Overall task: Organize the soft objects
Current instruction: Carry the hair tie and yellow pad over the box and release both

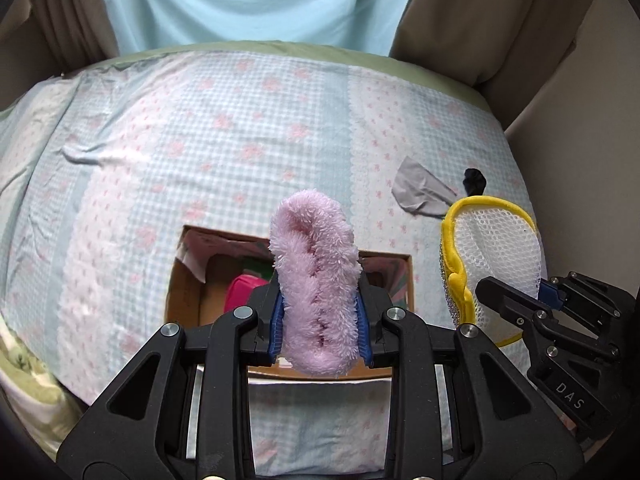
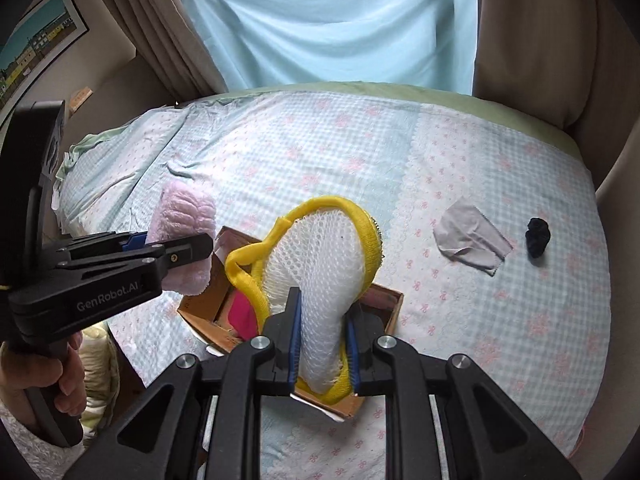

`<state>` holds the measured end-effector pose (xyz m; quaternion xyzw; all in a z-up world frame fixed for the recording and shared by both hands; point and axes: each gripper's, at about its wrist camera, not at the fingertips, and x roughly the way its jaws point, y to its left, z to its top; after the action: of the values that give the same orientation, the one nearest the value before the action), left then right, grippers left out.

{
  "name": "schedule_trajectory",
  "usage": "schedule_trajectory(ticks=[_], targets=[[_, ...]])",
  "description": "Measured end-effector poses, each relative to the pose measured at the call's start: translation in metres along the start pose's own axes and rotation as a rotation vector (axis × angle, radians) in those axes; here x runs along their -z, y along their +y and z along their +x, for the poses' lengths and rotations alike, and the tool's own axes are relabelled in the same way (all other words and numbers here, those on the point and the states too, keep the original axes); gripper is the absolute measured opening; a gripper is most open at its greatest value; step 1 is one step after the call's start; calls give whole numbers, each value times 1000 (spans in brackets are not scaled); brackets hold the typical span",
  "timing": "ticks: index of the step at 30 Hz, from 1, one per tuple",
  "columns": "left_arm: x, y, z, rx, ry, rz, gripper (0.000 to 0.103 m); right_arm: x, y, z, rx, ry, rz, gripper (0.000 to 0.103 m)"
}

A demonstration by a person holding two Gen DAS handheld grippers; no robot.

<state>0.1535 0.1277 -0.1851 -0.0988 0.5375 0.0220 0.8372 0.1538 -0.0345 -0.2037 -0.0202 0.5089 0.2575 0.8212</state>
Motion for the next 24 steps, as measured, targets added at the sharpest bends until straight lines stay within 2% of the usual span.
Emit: schedule_trajectory(ticks=[4,11,18,24], targets=[[14,41,20,6,53,-19,25,1,20,31,5,53,37,17],[28,88,67,33,161,21,25,8,41,88,35,149,138,17],[36,109,113,45,254,81,25,22,47,137,69,247,209,17],[42,114,128,54,283,101,25,21,46,151,78,258,229,17]])
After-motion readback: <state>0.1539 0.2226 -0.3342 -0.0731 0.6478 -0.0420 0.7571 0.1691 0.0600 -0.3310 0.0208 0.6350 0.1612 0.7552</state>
